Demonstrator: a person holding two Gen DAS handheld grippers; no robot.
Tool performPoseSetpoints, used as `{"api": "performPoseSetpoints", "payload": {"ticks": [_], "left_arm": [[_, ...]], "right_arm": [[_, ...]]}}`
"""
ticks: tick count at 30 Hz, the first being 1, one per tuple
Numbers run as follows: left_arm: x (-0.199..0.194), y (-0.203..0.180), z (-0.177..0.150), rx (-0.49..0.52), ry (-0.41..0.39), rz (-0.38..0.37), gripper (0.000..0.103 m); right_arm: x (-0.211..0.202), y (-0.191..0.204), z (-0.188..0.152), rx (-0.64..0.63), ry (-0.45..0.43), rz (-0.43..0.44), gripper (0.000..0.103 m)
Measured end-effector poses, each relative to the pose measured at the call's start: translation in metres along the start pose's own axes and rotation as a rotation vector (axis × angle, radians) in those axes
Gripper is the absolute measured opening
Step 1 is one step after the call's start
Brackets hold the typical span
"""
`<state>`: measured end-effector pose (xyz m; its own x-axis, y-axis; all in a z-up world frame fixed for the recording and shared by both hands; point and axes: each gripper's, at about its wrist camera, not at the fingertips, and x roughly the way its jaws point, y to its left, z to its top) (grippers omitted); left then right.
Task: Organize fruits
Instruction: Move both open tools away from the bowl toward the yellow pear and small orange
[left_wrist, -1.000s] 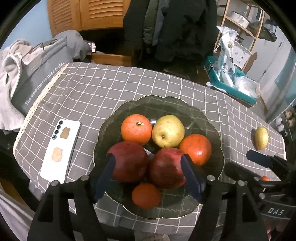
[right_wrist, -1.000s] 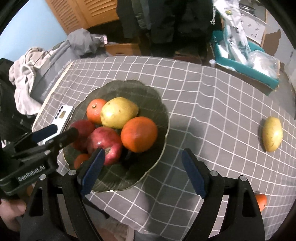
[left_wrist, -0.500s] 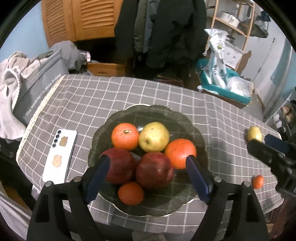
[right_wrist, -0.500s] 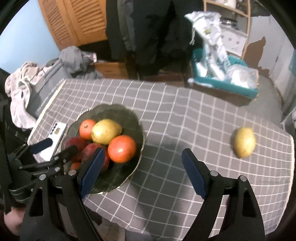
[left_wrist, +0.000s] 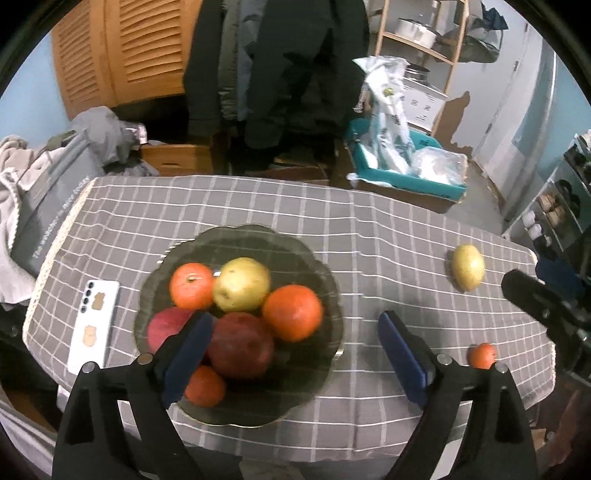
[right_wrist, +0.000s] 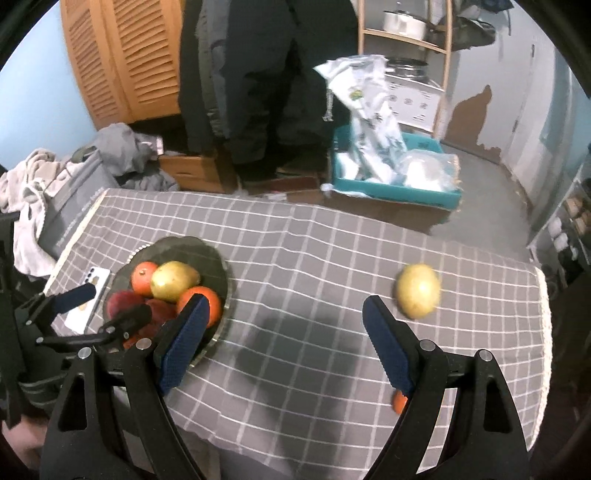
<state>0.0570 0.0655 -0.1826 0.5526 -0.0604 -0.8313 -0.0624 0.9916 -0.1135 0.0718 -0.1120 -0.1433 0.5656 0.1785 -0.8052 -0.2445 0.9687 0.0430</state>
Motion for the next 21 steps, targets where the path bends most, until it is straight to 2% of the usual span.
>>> {"api": "performPoseSetpoints", "payload": {"ticks": [4, 13, 21], "left_arm": [[0.001, -0.023, 0.000, 0.031, 0.005, -0.015, 0.092], [0.021, -0.074, -0.010, 0.156, 0.046, 0.011, 0.095], [0.042, -0.105, -0.020, 0.227, 0.092, 0.008, 0.095]], "right_arm": [[-0.005, -0.021, -0.009, 0.029, 0.005, -0.027, 0.085], [-0.009, -0.079, -0.034, 0.115, 0.043, -0.075, 0.085], [0.011, -0.118, -0.058, 0.181, 0.129, -0.102, 0.085]]}}
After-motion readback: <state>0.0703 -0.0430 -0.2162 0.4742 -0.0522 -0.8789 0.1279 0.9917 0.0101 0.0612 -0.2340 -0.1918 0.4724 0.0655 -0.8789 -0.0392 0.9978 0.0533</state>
